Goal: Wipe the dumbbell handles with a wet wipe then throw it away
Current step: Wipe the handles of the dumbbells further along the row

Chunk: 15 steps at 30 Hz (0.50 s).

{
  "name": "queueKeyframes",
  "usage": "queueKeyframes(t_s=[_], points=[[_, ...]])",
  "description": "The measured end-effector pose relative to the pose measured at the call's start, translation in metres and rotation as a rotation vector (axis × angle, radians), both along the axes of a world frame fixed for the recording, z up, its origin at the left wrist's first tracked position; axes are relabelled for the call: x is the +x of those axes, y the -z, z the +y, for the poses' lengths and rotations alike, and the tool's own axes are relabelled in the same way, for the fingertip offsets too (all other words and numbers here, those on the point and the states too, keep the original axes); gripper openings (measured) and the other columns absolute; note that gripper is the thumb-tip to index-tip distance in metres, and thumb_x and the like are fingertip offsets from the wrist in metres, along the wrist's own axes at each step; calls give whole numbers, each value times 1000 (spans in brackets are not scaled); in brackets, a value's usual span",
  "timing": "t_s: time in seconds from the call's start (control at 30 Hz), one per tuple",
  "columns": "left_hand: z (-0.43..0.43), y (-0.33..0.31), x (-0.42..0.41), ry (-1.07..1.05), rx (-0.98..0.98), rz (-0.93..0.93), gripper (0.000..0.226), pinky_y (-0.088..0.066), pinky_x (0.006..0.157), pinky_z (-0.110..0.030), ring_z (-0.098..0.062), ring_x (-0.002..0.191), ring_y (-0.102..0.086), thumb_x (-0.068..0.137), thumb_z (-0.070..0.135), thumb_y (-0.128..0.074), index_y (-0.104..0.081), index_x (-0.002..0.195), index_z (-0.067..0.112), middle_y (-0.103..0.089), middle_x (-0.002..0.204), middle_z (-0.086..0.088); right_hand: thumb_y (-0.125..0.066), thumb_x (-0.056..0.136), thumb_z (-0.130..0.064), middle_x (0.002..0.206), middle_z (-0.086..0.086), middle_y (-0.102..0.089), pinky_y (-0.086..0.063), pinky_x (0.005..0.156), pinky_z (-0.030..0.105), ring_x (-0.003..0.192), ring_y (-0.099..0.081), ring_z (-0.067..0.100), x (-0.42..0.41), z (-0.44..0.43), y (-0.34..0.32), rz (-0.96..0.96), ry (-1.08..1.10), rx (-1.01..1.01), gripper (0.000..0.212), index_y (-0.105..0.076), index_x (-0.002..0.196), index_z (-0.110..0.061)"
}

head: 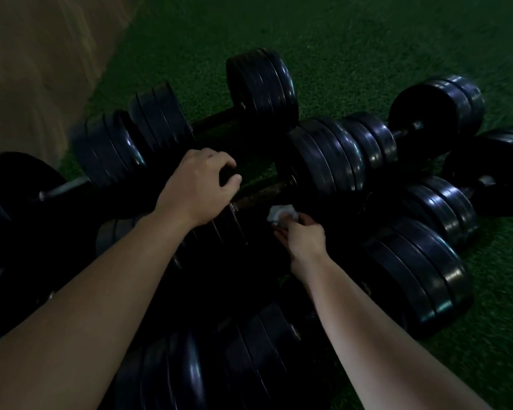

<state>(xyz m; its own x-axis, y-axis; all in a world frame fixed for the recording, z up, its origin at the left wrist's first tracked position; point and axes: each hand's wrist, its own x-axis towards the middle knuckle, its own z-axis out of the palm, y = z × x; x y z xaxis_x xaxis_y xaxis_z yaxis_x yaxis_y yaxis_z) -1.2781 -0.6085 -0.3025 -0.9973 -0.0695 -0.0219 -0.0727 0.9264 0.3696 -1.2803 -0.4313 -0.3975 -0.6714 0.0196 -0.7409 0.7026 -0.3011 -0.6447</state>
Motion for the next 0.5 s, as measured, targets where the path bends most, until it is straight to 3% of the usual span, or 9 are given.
queueKeyframes(t_s=[0.13, 0.23, 0.3, 0.4, 0.5], points=[[0, 2, 2, 1, 2, 9, 30, -36, 95, -28, -19, 124, -42, 99, 36, -52, -64, 119, 18, -59, 124, 1, -59, 95, -2, 111, 16, -65, -52, 54, 17, 80, -65, 17, -7, -16, -2, -37, 194, -125, 38, -56, 133, -5], [-1, 4, 1, 2, 2, 19, 26, -36, 91, -26, -17, 122, -43, 98, 36, -52, -68, 111, 19, -62, 117, 3, -53, 98, -2, 106, 13, -63, -52, 58, 20, 78, -62, 17, -15, -21, -14, -74, 322, -258, 39, -52, 137, -7], [-2, 5, 1, -8, 5, 35, 25, -37, 90, -26, -17, 120, -44, 97, 35, -52, -69, 106, 19, -63, 113, 4, -51, 101, -10, 102, 12, -62, -52, 68, 25, 79, -61, 19, -17, -21, -21, -114, 379, -346, 36, -51, 137, -5], [0, 5, 1, -26, 3, 44, 24, -38, 89, -26, -16, 119, -45, 96, 35, -52, -70, 103, 20, -63, 111, 6, -48, 104, -29, 129, 19, -56, -48, 88, 30, 103, -61, 26, -15, -21, -25, -142, 389, -416, 45, -46, 140, -3], [3, 3, 2, -38, -2, 36, 25, -36, 87, -25, -14, 121, -43, 96, 35, -51, -68, 107, 20, -61, 114, 7, -49, 103, -30, 137, 20, -52, -48, 95, 32, 124, -54, 31, -18, -23, -25, -151, 424, -420, 47, -43, 142, -3]])
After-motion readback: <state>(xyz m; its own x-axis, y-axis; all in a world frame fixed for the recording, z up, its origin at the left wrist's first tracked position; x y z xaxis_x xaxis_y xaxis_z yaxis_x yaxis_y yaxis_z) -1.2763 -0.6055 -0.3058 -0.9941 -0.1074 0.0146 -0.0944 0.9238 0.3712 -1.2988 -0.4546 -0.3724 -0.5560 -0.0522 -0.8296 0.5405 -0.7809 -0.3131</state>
